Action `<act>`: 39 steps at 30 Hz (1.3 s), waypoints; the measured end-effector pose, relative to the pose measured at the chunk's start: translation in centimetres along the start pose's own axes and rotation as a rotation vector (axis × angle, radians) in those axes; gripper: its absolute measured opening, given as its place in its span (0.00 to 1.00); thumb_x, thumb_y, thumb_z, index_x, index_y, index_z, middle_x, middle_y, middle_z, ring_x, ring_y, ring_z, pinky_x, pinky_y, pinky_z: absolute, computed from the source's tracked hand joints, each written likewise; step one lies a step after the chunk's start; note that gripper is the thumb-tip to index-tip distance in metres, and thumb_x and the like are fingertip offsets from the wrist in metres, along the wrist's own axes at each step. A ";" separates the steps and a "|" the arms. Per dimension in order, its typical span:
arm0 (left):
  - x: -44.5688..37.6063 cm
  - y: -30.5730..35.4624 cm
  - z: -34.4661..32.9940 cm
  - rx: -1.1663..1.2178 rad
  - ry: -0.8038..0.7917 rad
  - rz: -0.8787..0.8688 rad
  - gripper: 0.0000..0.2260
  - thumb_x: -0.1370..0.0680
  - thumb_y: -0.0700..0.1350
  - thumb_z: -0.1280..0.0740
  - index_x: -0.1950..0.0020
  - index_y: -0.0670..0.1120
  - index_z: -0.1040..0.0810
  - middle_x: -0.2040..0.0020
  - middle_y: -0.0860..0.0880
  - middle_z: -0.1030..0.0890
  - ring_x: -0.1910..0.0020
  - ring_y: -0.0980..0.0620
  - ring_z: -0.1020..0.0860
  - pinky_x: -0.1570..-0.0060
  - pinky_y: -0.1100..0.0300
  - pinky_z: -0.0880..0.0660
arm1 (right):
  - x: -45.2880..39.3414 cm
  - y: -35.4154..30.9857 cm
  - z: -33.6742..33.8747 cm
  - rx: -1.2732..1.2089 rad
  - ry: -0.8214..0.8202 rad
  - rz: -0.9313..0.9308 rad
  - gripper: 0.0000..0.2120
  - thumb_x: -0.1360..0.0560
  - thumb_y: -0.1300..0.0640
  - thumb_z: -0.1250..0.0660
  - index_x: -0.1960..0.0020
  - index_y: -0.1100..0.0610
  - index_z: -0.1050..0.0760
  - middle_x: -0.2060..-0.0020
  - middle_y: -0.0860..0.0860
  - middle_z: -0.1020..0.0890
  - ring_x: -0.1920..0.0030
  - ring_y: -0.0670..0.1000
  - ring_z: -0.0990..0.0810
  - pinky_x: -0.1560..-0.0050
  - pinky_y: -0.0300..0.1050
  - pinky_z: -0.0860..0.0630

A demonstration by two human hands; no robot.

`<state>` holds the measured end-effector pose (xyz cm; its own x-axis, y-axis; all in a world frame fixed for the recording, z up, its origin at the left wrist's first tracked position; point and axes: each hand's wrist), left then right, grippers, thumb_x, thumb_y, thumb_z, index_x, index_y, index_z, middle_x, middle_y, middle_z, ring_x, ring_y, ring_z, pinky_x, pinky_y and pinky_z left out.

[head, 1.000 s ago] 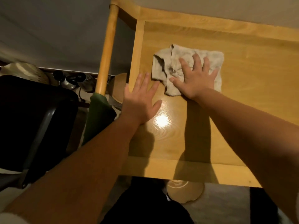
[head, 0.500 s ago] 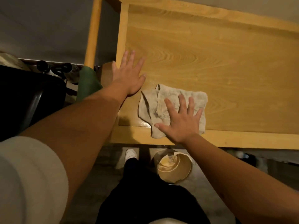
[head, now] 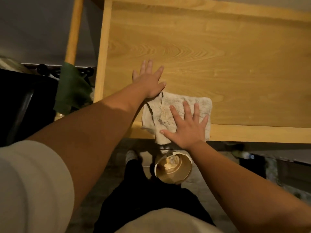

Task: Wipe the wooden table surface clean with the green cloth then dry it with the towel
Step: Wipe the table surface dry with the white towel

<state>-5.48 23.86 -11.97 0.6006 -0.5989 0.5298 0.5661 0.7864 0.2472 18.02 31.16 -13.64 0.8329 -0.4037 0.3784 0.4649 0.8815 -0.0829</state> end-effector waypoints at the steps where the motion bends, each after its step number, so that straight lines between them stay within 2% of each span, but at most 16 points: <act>1: -0.4 0.5 -0.2 -0.001 0.006 0.002 0.32 0.17 0.65 0.47 0.17 0.60 0.56 0.17 0.44 0.64 0.18 0.40 0.65 0.25 0.30 0.58 | 0.1 1.4 0.1 0.002 0.005 -0.012 0.46 0.36 0.15 0.59 0.23 0.32 0.63 0.19 0.49 0.59 0.23 0.61 0.70 0.32 0.77 0.63; 4: -0.9 0.9 -1.8 -0.047 0.071 0.009 0.31 0.19 0.68 0.51 0.18 0.63 0.57 0.16 0.47 0.64 0.18 0.41 0.64 0.27 0.28 0.59 | -0.4 3.8 0.6 -0.011 0.006 -0.035 0.46 0.36 0.14 0.59 0.24 0.32 0.63 0.19 0.49 0.59 0.23 0.61 0.69 0.33 0.77 0.63; 7: -0.2 0.6 -3.6 -0.117 0.238 0.014 0.31 0.20 0.69 0.56 0.18 0.62 0.56 0.16 0.47 0.59 0.17 0.41 0.59 0.25 0.30 0.57 | -1.9 3.7 0.8 -0.033 0.011 -0.051 0.46 0.36 0.14 0.60 0.24 0.32 0.63 0.20 0.48 0.61 0.23 0.61 0.69 0.34 0.77 0.65; 11: -0.6 0.5 -4.0 -0.087 0.322 -0.015 0.31 0.20 0.68 0.56 0.18 0.61 0.52 0.15 0.46 0.55 0.17 0.41 0.56 0.25 0.31 0.56 | -3.4 4.1 1.0 -0.059 0.039 -0.035 0.45 0.35 0.15 0.60 0.23 0.33 0.61 0.19 0.49 0.59 0.22 0.62 0.67 0.34 0.77 0.65; 14: -0.5 0.5 -4.3 -0.096 0.328 -0.007 0.31 0.19 0.68 0.56 0.18 0.60 0.53 0.15 0.47 0.56 0.17 0.42 0.56 0.24 0.32 0.56 | -4.1 4.2 1.4 -0.068 0.043 -0.037 0.44 0.35 0.15 0.59 0.23 0.32 0.59 0.19 0.48 0.57 0.22 0.62 0.65 0.34 0.78 0.63; 18: -0.8 0.7 -3.5 -0.105 0.243 0.019 0.31 0.20 0.67 0.58 0.18 0.61 0.57 0.16 0.48 0.60 0.17 0.42 0.59 0.24 0.34 0.58 | -8.1 4.6 3.3 -0.091 0.023 -0.036 0.44 0.36 0.14 0.60 0.24 0.31 0.58 0.19 0.47 0.57 0.22 0.61 0.65 0.34 0.78 0.63; 20: -0.6 0.9 -3.4 -0.094 0.260 0.022 0.30 0.20 0.63 0.55 0.18 0.61 0.52 0.15 0.47 0.56 0.17 0.41 0.55 0.23 0.33 0.54 | -11.7 4.9 4.9 -0.115 0.027 -0.055 0.45 0.35 0.15 0.59 0.23 0.32 0.59 0.19 0.47 0.59 0.22 0.61 0.66 0.34 0.78 0.63; 22: -0.3 1.0 -3.4 -0.083 0.333 0.003 0.29 0.21 0.59 0.51 0.18 0.58 0.42 0.16 0.44 0.48 0.18 0.38 0.48 0.25 0.30 0.48 | -15.7 5.1 6.2 -0.113 0.050 -0.072 0.44 0.35 0.16 0.58 0.23 0.33 0.59 0.19 0.48 0.59 0.22 0.61 0.67 0.34 0.79 0.63; 25: -0.4 0.8 -3.8 -0.115 0.329 -0.011 0.29 0.21 0.64 0.50 0.22 0.54 0.35 0.16 0.43 0.45 0.19 0.37 0.45 0.27 0.30 0.46 | -20.6 5.2 7.5 -0.081 0.087 -0.049 0.45 0.35 0.16 0.60 0.23 0.33 0.59 0.19 0.49 0.59 0.22 0.62 0.66 0.34 0.79 0.64; 28: -0.8 0.6 -3.7 -0.099 0.303 0.008 0.30 0.21 0.68 0.49 0.22 0.56 0.38 0.16 0.44 0.47 0.18 0.39 0.48 0.26 0.30 0.49 | -24.8 5.0 9.0 -0.075 0.102 -0.021 0.46 0.36 0.16 0.61 0.23 0.33 0.58 0.19 0.49 0.58 0.21 0.63 0.64 0.35 0.80 0.62; 31: -0.7 0.7 -4.0 -0.116 0.324 0.008 0.32 0.20 0.69 0.50 0.18 0.59 0.47 0.16 0.44 0.49 0.18 0.40 0.49 0.25 0.30 0.50 | -27.9 4.7 9.9 -0.070 0.126 -0.011 0.46 0.36 0.16 0.60 0.22 0.34 0.57 0.19 0.50 0.56 0.21 0.63 0.63 0.34 0.80 0.61; 36: -0.4 1.1 -3.4 -0.087 0.304 0.021 0.33 0.21 0.68 0.49 0.18 0.59 0.48 0.16 0.45 0.50 0.18 0.39 0.49 0.26 0.30 0.48 | -32.5 4.2 11.9 -0.064 0.128 0.012 0.46 0.36 0.16 0.61 0.22 0.35 0.56 0.19 0.50 0.55 0.21 0.63 0.63 0.34 0.81 0.60; 39: -0.5 1.2 -2.9 -0.085 0.260 0.033 0.34 0.22 0.69 0.49 0.18 0.61 0.50 0.15 0.46 0.53 0.17 0.40 0.51 0.25 0.31 0.50 | -35.2 4.0 13.3 -0.064 0.131 0.025 0.48 0.37 0.15 0.61 0.22 0.35 0.56 0.19 0.50 0.55 0.21 0.64 0.63 0.34 0.81 0.60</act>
<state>-3.44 24.63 -14.31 0.7384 -0.6002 0.3074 0.5822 0.7974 0.1586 -13.44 52.20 -15.09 0.8745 -0.4142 0.2522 0.4584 0.8758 -0.1513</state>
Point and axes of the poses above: each hand's wrist, its own x-axis away from the middle knuckle, its own z-axis out of the back of the hand, y = z × x
